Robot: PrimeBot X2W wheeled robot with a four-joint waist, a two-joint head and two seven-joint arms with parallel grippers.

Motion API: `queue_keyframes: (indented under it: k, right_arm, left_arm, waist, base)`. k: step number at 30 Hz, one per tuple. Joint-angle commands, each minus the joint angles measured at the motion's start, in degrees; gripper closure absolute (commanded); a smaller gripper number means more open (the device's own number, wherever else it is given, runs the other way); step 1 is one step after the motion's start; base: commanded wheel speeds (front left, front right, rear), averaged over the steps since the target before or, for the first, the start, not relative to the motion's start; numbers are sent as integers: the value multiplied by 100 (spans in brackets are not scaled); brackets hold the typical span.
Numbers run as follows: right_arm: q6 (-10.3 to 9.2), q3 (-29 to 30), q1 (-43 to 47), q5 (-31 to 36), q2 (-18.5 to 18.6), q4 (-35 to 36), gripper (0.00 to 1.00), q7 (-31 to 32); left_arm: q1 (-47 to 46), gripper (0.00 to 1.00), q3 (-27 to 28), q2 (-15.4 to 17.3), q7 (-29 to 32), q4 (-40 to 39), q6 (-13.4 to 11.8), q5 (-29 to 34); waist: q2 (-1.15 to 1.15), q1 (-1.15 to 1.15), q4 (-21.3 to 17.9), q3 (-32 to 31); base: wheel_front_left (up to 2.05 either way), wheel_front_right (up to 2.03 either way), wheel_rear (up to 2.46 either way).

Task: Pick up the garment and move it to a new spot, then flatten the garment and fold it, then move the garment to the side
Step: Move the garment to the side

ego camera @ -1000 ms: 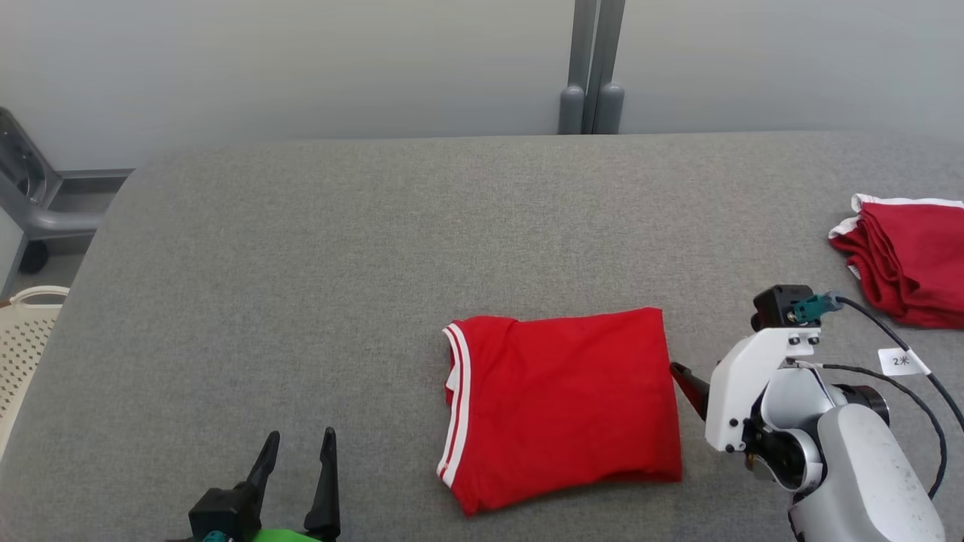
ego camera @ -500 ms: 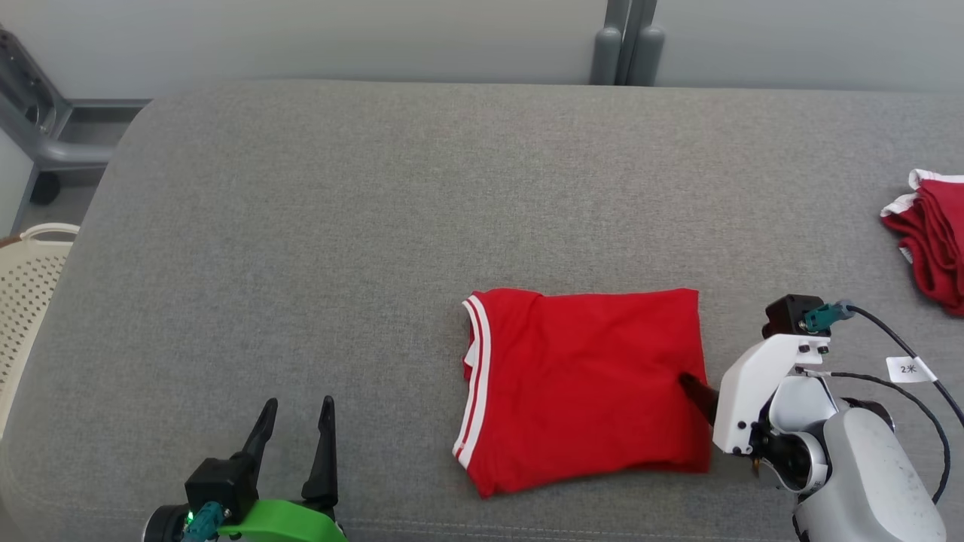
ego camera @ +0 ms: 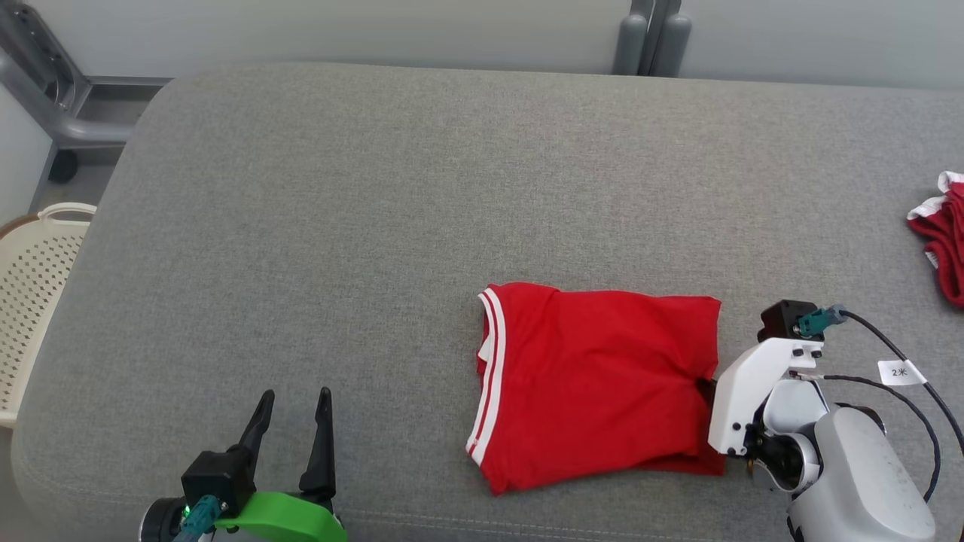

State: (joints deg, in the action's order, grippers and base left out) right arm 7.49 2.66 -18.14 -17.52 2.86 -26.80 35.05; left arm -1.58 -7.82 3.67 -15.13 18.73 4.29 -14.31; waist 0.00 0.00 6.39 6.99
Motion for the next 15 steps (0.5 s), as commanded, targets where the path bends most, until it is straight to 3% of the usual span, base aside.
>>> queue_keyframes:
  k: [1,7,15]
  right_arm:
    - [-2,-22,3,24,1,-100,100,-25]
    - [-2,-115,-197,61,5,-243,100,-209]
    - [-2,-320,-1086,354,21,-644,100,-324]
  left_arm:
    - [-40,0,13,-3,-3,-25,-5,43]
    - [26,0,45,-15,-3,-45,-33,36]
    - [27,0,77,-25,-3,-161,-25,57]
  waist:
    - [0,0,-35,-72]
    - [0,0,-146,-216]
    - [0,0,-610,-157]
  base:
    - [0,0,0]
    - [0,0,0]
    - [0,0,0]
